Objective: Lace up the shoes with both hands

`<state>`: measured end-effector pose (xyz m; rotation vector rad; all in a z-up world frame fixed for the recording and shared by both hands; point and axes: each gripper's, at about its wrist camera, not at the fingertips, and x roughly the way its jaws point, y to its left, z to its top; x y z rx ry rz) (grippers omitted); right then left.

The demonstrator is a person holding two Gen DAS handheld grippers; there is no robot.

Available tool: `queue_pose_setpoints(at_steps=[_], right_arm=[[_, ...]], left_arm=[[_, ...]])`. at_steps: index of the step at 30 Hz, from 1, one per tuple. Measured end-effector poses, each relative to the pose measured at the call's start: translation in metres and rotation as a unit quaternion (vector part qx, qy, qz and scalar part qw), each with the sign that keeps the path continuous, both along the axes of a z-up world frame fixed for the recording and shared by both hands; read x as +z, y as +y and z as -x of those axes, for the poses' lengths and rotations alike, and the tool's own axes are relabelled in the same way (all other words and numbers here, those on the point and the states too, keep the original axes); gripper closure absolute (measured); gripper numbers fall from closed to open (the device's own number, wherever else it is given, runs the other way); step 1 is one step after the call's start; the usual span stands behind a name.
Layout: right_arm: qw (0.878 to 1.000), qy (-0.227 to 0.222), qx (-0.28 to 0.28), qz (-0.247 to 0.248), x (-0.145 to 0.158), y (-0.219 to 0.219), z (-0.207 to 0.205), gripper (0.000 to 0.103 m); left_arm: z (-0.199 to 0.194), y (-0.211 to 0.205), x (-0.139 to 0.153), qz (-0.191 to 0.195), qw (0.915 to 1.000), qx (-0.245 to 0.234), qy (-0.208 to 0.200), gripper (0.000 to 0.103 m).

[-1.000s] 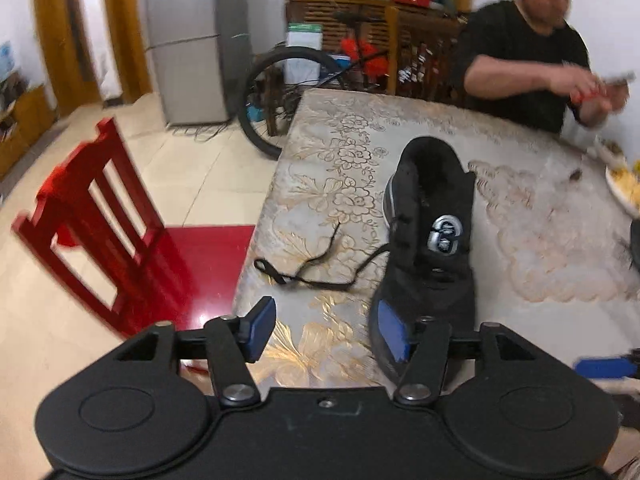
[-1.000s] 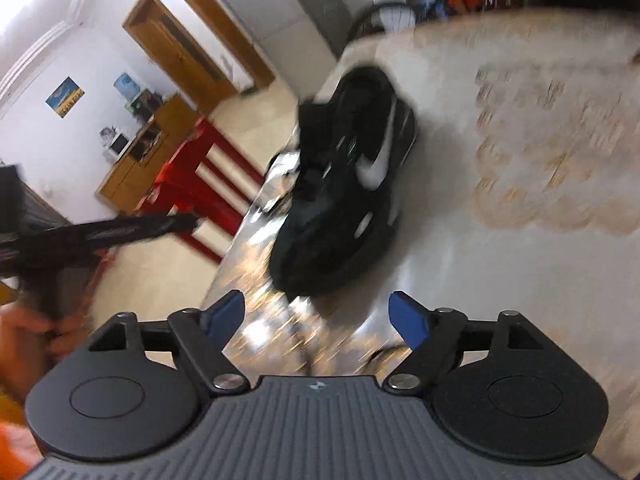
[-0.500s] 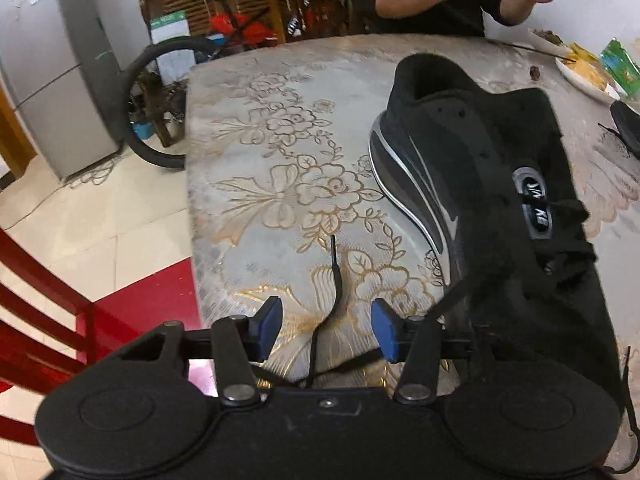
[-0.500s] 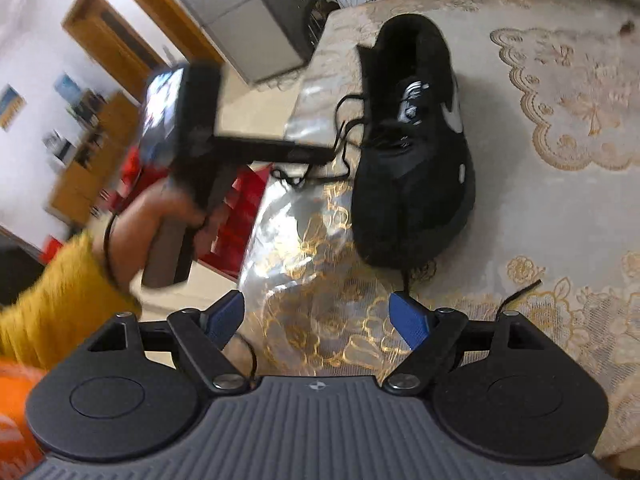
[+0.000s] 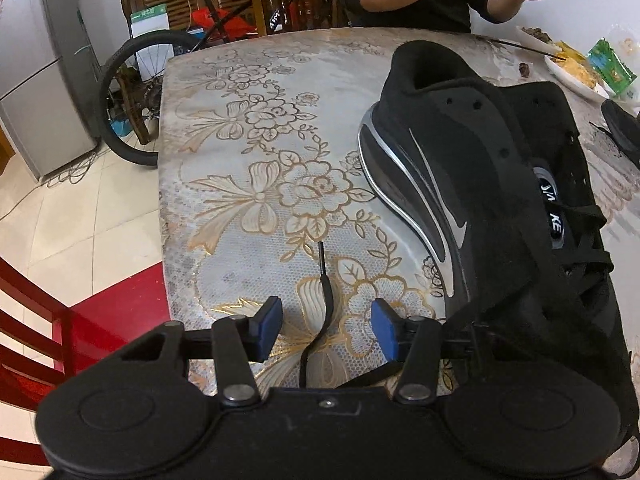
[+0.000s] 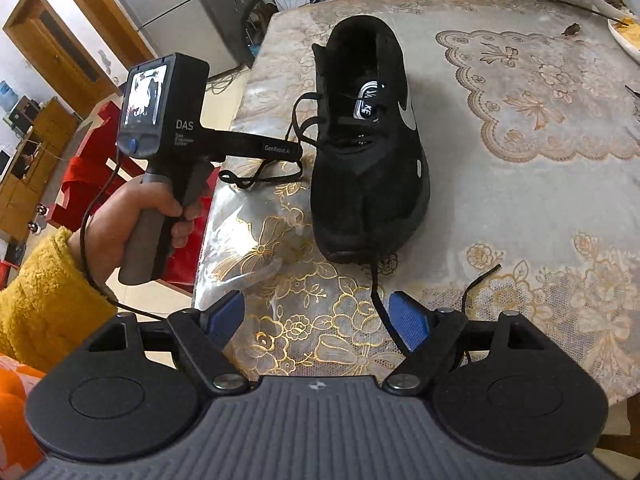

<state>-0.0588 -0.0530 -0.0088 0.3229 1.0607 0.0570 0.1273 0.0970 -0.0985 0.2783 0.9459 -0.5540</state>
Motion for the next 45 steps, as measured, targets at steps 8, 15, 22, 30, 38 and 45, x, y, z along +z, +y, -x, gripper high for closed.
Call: queue_pose_setpoints(at_steps=[8,15,22,30,38,45], right_arm=[[1.000,0.009,-0.006,0.009,0.001,0.000,0.001,0.021],[0.999,-0.006,-0.022,0.042,0.000,-0.004,0.002,0.021],[0.991,-0.064,-0.068,0.094,-0.003,-0.023,-0.003,0.025],[0.972,-0.176,-0.128,0.086,-0.011,-0.040,-0.052,0.028],[0.967,-0.178,-0.132,0.125,-0.048,-0.017,-0.070,0.038],[0.967,-0.195,-0.132,0.103,-0.041,-0.019,-0.035,0.032]], left_arm=[[-0.002,-0.002,-0.001,0.008,0.9997,-0.011,-0.020,0.102],[0.017,0.030,0.032,0.091,0.9940,-0.007,-0.059,0.102],[0.049,0.042,0.105,0.136,0.9844,-0.053,-0.099,0.102],[0.060,-0.010,0.134,0.065,0.9792,-0.143,-0.128,0.102],[0.048,-0.059,0.115,-0.036,0.9687,-0.215,-0.118,0.102],[0.057,-0.089,0.083,-0.165,0.9136,-0.338,-0.154,0.102]])
